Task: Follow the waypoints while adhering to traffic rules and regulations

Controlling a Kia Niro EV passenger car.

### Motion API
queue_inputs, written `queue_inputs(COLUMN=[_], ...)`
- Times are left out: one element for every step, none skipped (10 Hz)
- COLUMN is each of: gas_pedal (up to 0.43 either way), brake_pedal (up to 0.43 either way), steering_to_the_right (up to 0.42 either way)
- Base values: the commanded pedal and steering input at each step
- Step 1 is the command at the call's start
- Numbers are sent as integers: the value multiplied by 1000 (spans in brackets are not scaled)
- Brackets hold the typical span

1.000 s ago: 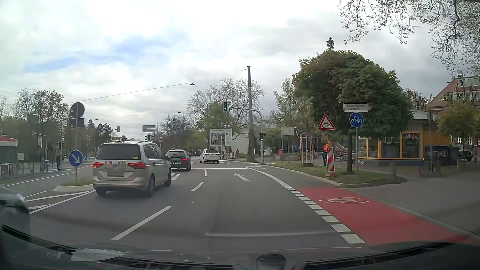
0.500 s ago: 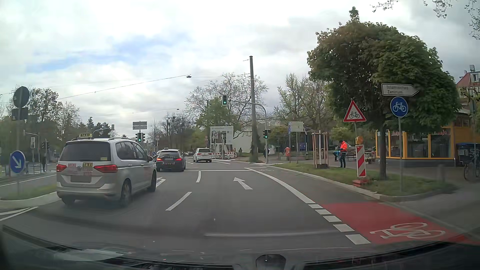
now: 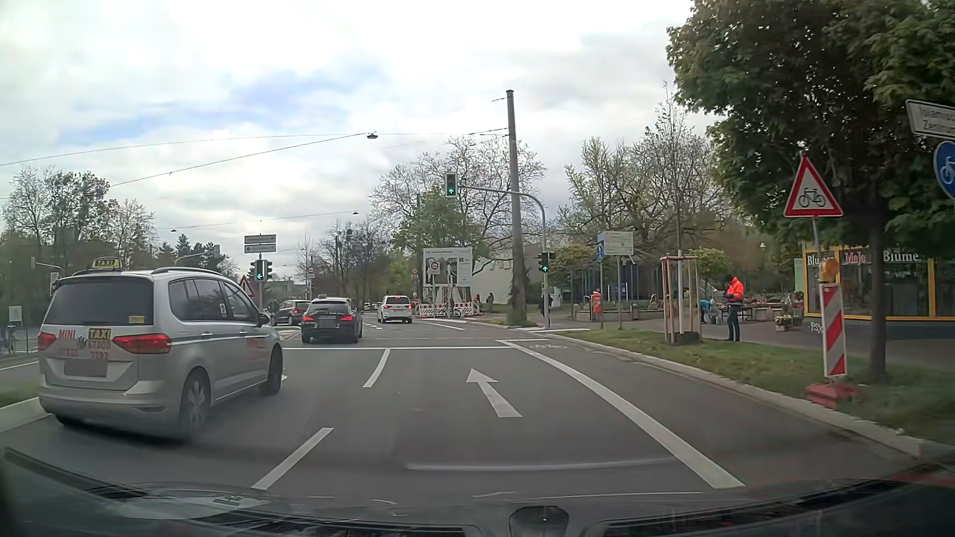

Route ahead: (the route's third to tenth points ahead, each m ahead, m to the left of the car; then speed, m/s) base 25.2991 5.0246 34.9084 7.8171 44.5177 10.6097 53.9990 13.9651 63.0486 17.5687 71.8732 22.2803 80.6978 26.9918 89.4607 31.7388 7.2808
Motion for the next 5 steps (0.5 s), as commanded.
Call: queue_inputs(gas_pedal=[67,67,67,67,67], brake_pedal=[0,0,0,0,0], steering_to_the_right=[-26,-26,-27,-27,-28])
